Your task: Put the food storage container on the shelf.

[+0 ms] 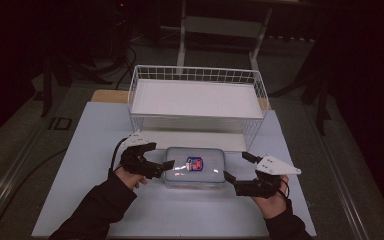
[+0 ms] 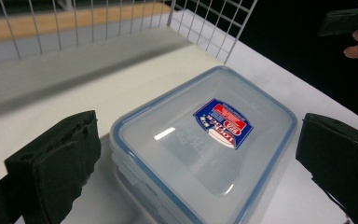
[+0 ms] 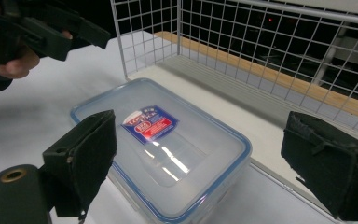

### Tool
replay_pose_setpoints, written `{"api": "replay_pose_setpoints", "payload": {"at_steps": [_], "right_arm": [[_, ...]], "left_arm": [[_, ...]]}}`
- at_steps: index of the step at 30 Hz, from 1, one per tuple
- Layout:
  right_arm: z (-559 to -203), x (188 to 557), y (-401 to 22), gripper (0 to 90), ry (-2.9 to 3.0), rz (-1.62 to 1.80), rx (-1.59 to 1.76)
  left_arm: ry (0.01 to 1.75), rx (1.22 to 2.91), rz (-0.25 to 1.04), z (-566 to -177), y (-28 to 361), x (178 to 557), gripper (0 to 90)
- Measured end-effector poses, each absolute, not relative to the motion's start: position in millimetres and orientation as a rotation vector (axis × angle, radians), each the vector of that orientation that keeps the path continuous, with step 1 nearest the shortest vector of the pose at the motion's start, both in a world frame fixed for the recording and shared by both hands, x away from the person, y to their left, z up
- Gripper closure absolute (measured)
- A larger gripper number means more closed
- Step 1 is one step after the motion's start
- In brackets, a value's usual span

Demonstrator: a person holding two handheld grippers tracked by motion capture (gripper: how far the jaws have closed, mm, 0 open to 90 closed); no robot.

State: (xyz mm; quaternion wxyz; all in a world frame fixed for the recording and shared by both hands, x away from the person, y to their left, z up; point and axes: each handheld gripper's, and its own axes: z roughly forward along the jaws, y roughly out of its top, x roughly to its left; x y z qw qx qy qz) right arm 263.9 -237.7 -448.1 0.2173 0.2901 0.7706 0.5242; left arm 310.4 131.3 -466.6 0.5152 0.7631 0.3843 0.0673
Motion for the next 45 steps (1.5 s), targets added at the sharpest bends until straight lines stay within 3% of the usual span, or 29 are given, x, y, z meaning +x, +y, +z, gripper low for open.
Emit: {"api": "replay_pose_setpoints", "payload": {"at_steps": [4,10,19,27,35,45], "right_arm": [[-450,266,-235,14.1,2.147,1.446,0.798],[-455,267,-233,14.0,2.156,1.430,0.810],[-461,272,-235,13.4,2.183,1.418,0.869],[-464,275,-235,13.5,2.221,1.414,0.884],[-466,276,-236,13.5,2.229,1.408,0.898],[-472,281,-238,14.0,2.257,1.408,0.946]], "left_arm": [[1.008,1.831,0.059,-476,132,322,0.0],[1.083,1.875,-0.095,-489,132,332,0.0],[1.240,1.807,-0.269,-503,141,347,5.1],[1.248,1.794,-0.413,-518,142,353,26.7],[1.220,1.782,-0.523,-524,144,356,38.1],[1.207,1.735,-0.555,-526,151,354,46.3]]}}
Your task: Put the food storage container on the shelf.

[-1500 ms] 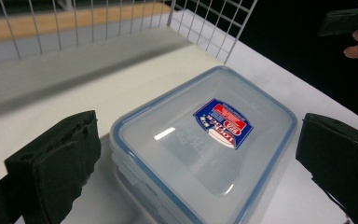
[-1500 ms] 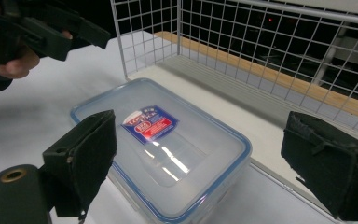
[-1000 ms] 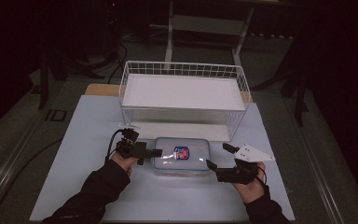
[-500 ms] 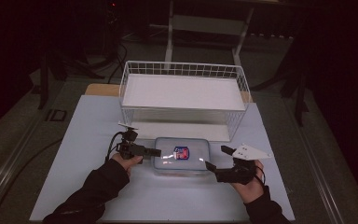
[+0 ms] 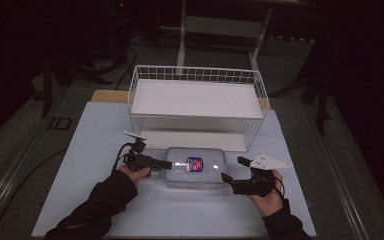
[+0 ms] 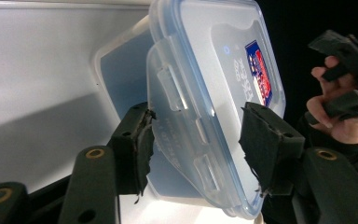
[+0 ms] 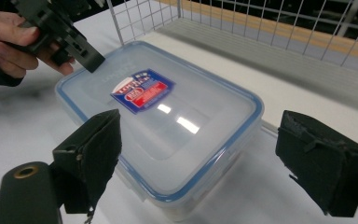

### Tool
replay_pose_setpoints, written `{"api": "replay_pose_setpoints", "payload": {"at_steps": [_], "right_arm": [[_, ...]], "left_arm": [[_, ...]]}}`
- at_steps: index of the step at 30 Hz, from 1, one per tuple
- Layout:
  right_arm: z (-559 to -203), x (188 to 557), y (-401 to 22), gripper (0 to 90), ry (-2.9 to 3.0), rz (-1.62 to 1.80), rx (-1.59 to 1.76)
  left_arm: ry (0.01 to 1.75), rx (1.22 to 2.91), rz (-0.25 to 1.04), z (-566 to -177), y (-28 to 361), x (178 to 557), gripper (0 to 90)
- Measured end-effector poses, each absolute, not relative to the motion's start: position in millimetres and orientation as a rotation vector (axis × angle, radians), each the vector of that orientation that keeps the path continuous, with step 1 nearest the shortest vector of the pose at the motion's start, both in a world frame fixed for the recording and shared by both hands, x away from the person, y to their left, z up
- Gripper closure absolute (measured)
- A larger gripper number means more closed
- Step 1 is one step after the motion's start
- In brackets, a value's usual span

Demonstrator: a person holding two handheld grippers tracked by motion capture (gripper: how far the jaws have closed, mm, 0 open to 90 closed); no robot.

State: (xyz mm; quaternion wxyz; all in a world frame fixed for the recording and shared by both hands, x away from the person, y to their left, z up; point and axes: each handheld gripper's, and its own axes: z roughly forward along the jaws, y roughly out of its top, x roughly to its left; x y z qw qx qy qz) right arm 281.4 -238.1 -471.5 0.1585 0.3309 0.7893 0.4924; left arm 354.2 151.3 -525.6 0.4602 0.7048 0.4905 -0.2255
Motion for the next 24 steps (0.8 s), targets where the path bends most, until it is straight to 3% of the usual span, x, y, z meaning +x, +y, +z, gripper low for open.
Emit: {"api": "replay_pose_setpoints", "payload": {"at_steps": [13,24], "right_arm": [[-489,301,-241,15.0,2.374,1.405,1.174],[-501,312,-245,25.9,2.472,1.528,1.417]], "left_arm": [[1.126,1.766,-0.475,-516,155,337,53.5],[1.072,1.794,-0.420,-512,155,327,55.7]]}}
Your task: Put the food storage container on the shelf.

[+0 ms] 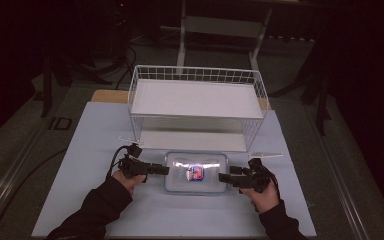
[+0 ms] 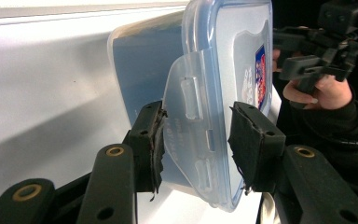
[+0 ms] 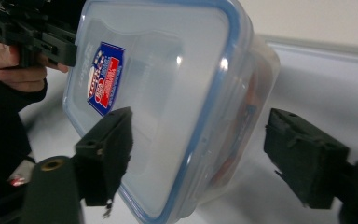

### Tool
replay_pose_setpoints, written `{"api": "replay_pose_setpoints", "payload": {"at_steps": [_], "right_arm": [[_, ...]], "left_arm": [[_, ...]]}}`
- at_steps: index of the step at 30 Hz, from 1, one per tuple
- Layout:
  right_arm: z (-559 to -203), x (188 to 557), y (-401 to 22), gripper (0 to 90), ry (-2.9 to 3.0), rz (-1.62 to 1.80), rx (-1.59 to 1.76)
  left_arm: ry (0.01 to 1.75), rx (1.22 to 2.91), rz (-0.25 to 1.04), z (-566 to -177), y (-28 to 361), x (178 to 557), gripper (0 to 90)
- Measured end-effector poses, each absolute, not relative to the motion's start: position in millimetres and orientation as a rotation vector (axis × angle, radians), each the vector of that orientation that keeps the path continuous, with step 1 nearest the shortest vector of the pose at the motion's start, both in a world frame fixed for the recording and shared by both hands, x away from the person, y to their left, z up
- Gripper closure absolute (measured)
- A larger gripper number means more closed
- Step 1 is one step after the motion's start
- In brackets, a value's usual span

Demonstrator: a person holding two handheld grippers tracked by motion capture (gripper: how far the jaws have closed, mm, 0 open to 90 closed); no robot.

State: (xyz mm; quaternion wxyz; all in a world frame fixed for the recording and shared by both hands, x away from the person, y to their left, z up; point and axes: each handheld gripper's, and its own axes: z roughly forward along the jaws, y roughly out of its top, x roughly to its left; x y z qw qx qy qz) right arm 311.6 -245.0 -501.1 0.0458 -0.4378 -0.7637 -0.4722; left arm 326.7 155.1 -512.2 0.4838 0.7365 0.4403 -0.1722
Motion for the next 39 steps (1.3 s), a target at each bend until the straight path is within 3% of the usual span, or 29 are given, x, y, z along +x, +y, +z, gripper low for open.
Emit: {"api": "replay_pose_setpoints", "payload": {"at_steps": [5,6,12,21,39], "right_arm": [[-506,314,-246,33.8,-2.290,-1.404,-1.324],[-506,314,-246,38.8,-2.278,-1.399,-1.309],[-504,312,-246,44.6,-2.266,-1.389,-1.304],[-499,308,-248,47.2,-2.300,-1.372,-1.300],[-477,321,-257,46.9,-2.338,-1.480,-1.296]], "left_arm": [[1.070,1.807,-0.414,-510,155,324,56.3],[1.069,1.810,-0.415,-510,155,323,56.4],[1.064,1.816,-0.401,-509,154,319,56.8],[1.035,1.819,-0.301,-500,147,308,56.9],[0.999,1.767,-0.197,-480,140,321,56.6]]}}
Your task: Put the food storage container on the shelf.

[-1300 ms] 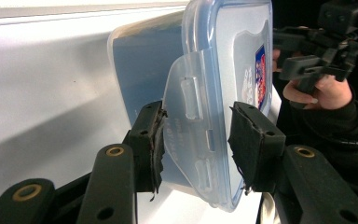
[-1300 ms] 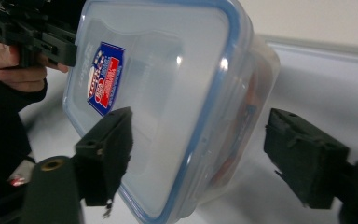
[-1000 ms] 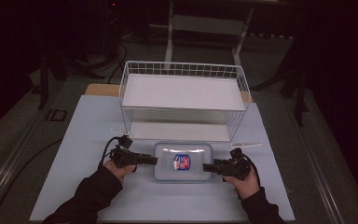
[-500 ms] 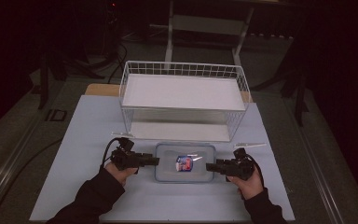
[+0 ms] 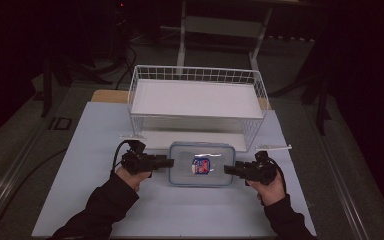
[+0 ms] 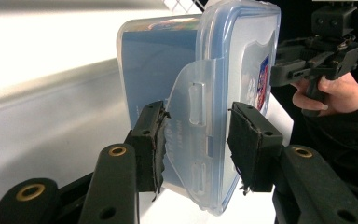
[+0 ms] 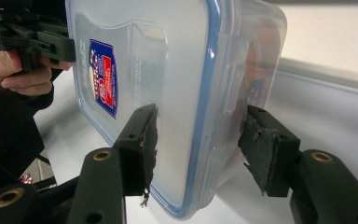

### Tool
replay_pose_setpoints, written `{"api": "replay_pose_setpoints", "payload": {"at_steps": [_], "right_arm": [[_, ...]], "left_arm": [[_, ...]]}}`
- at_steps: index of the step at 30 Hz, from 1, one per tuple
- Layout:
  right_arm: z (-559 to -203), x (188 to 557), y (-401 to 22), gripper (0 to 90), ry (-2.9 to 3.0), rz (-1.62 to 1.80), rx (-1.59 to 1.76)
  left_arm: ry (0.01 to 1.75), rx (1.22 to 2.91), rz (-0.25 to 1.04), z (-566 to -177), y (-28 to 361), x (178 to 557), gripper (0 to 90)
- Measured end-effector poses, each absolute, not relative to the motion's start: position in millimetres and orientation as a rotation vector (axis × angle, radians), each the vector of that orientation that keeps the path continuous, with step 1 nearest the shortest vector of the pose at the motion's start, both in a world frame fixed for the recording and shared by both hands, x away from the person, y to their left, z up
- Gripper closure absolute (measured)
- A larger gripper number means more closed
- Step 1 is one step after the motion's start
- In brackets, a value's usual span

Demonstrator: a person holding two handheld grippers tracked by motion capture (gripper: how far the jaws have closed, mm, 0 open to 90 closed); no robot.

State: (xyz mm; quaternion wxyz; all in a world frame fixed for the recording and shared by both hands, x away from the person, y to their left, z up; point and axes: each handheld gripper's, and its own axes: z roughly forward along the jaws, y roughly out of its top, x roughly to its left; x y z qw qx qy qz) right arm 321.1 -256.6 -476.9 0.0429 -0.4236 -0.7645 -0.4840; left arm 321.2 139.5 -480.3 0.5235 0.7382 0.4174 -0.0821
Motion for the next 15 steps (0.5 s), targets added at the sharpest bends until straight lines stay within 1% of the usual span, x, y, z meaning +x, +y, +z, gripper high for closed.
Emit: {"api": "replay_pose_setpoints", "payload": {"at_steps": [13,15], "right_arm": [[-470,348,-253,46.9,-2.366,-1.495,-1.287],[-470,352,-252,46.9,-2.367,-1.504,-1.289]], "left_arm": [[1.022,1.722,-0.118,-477,139,341,55.8],[1.029,1.714,-0.123,-478,139,344,55.7]]}}
